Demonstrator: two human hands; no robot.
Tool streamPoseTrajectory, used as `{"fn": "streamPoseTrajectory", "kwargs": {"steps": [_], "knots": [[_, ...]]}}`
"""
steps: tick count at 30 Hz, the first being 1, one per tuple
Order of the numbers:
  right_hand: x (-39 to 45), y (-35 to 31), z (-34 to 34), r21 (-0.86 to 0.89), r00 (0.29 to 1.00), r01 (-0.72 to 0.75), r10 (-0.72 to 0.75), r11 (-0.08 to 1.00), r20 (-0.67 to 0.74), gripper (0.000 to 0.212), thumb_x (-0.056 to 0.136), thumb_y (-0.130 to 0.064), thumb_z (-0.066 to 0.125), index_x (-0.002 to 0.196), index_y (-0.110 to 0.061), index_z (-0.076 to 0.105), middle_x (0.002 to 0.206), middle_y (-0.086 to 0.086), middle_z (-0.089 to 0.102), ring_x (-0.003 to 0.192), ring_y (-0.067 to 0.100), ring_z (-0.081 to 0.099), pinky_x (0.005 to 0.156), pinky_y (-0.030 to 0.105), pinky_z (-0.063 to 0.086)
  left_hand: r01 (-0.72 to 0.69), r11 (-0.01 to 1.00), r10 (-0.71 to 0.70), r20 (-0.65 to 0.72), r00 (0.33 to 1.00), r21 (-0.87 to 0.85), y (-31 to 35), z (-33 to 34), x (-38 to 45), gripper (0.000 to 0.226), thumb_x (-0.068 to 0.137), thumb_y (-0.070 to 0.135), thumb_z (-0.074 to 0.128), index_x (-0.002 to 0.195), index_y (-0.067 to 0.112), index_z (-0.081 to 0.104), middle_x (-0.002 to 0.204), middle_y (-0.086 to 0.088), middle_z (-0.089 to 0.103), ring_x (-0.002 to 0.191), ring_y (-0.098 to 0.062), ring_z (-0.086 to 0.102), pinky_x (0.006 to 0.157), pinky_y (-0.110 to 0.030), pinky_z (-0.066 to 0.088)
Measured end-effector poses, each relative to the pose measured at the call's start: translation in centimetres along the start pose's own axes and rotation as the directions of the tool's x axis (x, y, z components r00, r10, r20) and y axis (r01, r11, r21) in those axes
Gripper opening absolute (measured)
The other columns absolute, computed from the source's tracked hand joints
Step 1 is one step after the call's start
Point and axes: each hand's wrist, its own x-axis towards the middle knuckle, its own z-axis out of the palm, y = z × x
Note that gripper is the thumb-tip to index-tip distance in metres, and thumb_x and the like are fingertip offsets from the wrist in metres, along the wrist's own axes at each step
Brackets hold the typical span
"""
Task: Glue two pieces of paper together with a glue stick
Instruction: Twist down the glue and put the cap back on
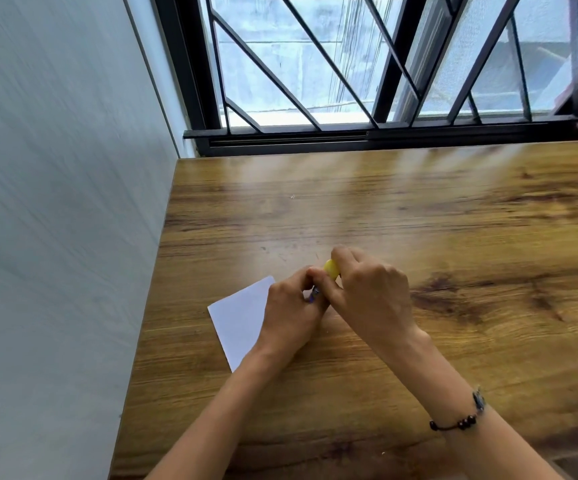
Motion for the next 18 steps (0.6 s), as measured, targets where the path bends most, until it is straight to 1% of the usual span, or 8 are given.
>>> {"fn": "streamPoseTrajectory", "kwargs": {"steps": [2, 5, 7, 10, 13, 14, 17, 18], "knots": [[-0.1, 0.1, 0.2, -0.030, 0.999, 0.033, -0.033, 0.999, 0.005, 0.033, 0.079, -0.042, 0.061, 0.070, -0.011, 0.055, 0.055, 0.003, 0.058, 0.040, 0.021, 0.053, 0.036, 0.021, 0.034, 0.018, 1.000, -0.018, 0.021, 1.000, 0.005, -0.2, 0.1, -0.1, 0.012, 0.076, 0.009, 0.060, 0.076, 0.020, 0.060, 0.075, -0.007, 0.071, 0.074, -0.023, 0.066, 0.068, -0.030, 0.051], [-0.4, 0.1, 0.5, -0.055, 0.998, 0.053, -0.052, 0.997, 0.020, 0.033, 0.072, -0.038, 0.073, 0.071, -0.010, 0.056, 0.056, 0.002, 0.058, 0.041, 0.019, 0.053, 0.037, 0.019, 0.032, 0.037, 0.999, -0.038, 0.031, 0.999, 0.025, -0.7, 0.1, 0.0, 0.002, 0.075, 0.018, 0.058, 0.076, 0.017, 0.060, 0.072, -0.011, 0.069, 0.071, -0.025, 0.064, 0.069, -0.039, 0.052], [-0.4, 0.0, 0.6, -0.051, 0.998, 0.059, -0.058, 0.997, 0.021, 0.033, 0.074, -0.041, 0.069, 0.072, -0.010, 0.055, 0.057, 0.002, 0.058, 0.041, 0.018, 0.052, 0.039, 0.019, 0.029, 0.028, 0.999, -0.029, 0.037, 0.999, 0.036, -0.9, 0.0, -0.1, 0.004, 0.078, 0.014, 0.061, 0.082, 0.013, 0.061, 0.073, -0.012, 0.069, 0.071, -0.025, 0.064, 0.069, -0.041, 0.052], [-0.5, -0.1, 0.6, -0.056, 0.998, 0.068, -0.067, 0.996, 0.017, 0.034, 0.076, -0.043, 0.062, 0.073, -0.010, 0.056, 0.057, 0.002, 0.059, 0.042, 0.018, 0.053, 0.040, 0.018, 0.027, 0.012, 0.998, -0.015, 0.052, 0.999, 0.066, -1.0, -0.1, -0.1, 0.009, 0.081, 0.014, 0.061, 0.090, 0.012, 0.062, 0.077, -0.010, 0.071, 0.074, -0.023, 0.065, 0.070, -0.036, 0.052], [-0.5, -0.1, 0.4, -0.048, 0.998, 0.064, -0.062, 0.997, 0.033, 0.035, 0.075, -0.043, 0.067, 0.074, -0.010, 0.056, 0.057, 0.002, 0.059, 0.042, 0.018, 0.053, 0.038, 0.020, 0.031, 0.007, 0.998, -0.012, 0.083, 0.996, 0.064, -1.0, -0.4, -0.2, 0.013, 0.082, 0.015, 0.060, 0.095, 0.013, 0.061, 0.081, -0.008, 0.071, 0.077, -0.021, 0.066, 0.071, -0.033, 0.053], [-0.6, -0.2, 0.4, -0.043, 0.998, 0.058, -0.056, 0.997, 0.042, 0.035, 0.077, -0.045, 0.065, 0.075, -0.011, 0.056, 0.057, 0.002, 0.059, 0.042, 0.018, 0.054, 0.037, 0.021, 0.033, -0.001, 0.998, -0.005, 0.093, 0.996, 0.070, -1.0, -0.5, -0.3, 0.016, 0.082, 0.014, 0.060, 0.098, 0.014, 0.061, 0.082, -0.007, 0.071, 0.077, -0.020, 0.065, 0.071, -0.031, 0.053], [-0.7, -0.2, 0.4, -0.027, 0.997, 0.040, -0.038, 0.999, 0.066, 0.043, 0.083, -0.054, 0.044, 0.076, -0.013, 0.055, 0.058, 0.000, 0.060, 0.044, 0.017, 0.056, 0.036, 0.022, 0.037, -0.032, 0.995, 0.021, 0.107, 0.994, 0.099, -1.1, -1.0, -0.7, 0.030, 0.081, 0.014, 0.062, 0.110, 0.019, 0.059, 0.089, -0.003, 0.071, 0.078, -0.015, 0.062, 0.068, -0.013, 0.045], [-0.8, -0.3, 0.4, -0.026, 0.997, 0.036, -0.034, 0.999, 0.070, 0.046, 0.082, -0.056, 0.041, 0.076, -0.013, 0.055, 0.058, 0.000, 0.060, 0.045, 0.017, 0.056, 0.036, 0.022, 0.037, -0.035, 0.993, 0.022, 0.110, 0.994, 0.111, -1.3, -1.3, -0.8, 0.033, 0.081, 0.016, 0.063, 0.114, 0.020, 0.057, 0.094, -0.002, 0.070, 0.082, -0.013, 0.062, 0.070, -0.011, 0.045]]}}
